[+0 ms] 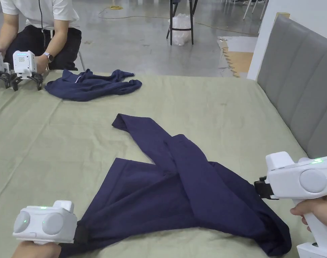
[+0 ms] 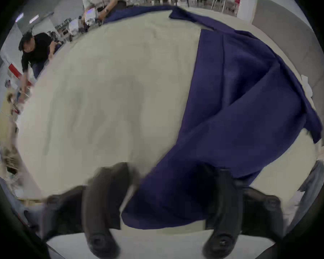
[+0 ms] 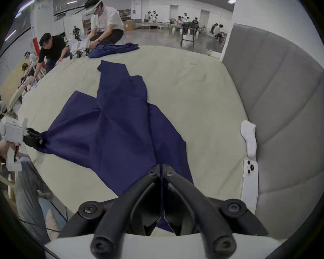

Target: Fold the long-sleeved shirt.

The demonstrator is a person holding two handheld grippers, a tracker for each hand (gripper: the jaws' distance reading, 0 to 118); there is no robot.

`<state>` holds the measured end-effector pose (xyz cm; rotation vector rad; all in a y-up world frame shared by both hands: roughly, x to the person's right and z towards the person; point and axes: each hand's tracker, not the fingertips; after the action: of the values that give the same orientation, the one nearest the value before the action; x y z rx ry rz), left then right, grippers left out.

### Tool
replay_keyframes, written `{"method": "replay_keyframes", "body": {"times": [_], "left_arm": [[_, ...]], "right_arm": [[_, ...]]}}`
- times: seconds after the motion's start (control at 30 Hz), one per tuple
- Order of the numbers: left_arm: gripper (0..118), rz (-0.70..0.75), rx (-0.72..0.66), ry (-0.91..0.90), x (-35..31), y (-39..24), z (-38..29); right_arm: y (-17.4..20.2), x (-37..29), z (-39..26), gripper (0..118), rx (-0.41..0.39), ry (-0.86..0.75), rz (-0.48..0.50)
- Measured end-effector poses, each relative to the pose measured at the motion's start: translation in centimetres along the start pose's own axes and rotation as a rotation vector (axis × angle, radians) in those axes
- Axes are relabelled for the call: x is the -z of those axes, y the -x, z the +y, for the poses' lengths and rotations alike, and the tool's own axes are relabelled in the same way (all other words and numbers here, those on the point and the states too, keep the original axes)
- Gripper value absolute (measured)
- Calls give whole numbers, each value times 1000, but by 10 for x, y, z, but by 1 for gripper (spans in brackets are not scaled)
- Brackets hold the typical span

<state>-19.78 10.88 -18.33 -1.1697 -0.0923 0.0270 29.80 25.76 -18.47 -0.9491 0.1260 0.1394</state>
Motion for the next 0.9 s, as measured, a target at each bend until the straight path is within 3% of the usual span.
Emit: {"method": "replay_keyframes", "body": {"times": [0.03, 0.07, 0.2, 0.3, 0.33, 0.43, 0.57, 0.63, 0.73, 0.77, 0.8, 0.83, 0.87, 0.9], "left_arm": [[25, 37, -16, 6, -5, 11, 16], [15, -15, 14, 12, -8, 13, 19], [15, -6, 51, 11, -23, 4, 20], [15, -18, 26, -13, -29, 9, 18], [15, -32, 5, -17, -29, 12, 18], [15, -38, -25, -28, -32, 11, 16], [15, -42, -44, -25, -30, 9, 17], [15, -39, -53, -24, -28, 9, 17], [15, -51, -80, -21, -28, 12, 18], [15, -49, -79, -22, -27, 12, 19], [15, -48, -84, -22, -27, 12, 19], [15, -48, -88, -22, -29, 12, 20], [15, -48, -86, -24, -29, 12, 21], [15, -43, -80, -27, -30, 11, 22]], "right_arm": [[6, 1, 17, 1, -31, -17, 29], [12, 3, 34, 1, -53, -28, 42], [48, 29, 129, 1, -168, -97, 85], [86, 70, 198, 2, -246, -104, 177], [99, 90, 218, 7, -260, -85, 206], [138, 160, 257, 37, -292, -18, 256], [178, 262, 270, 107, -306, 119, 314], [192, 302, 266, 103, -306, 161, 279], [204, 339, 256, 75, -351, 242, 213], [204, 342, 252, 76, -372, 254, 187], [203, 329, 261, 68, -334, 231, 220], [203, 322, 265, 40, -310, 258, 226], [202, 315, 265, 2, -332, 254, 256], [197, 313, 269, 2, -358, 242, 252]]}}
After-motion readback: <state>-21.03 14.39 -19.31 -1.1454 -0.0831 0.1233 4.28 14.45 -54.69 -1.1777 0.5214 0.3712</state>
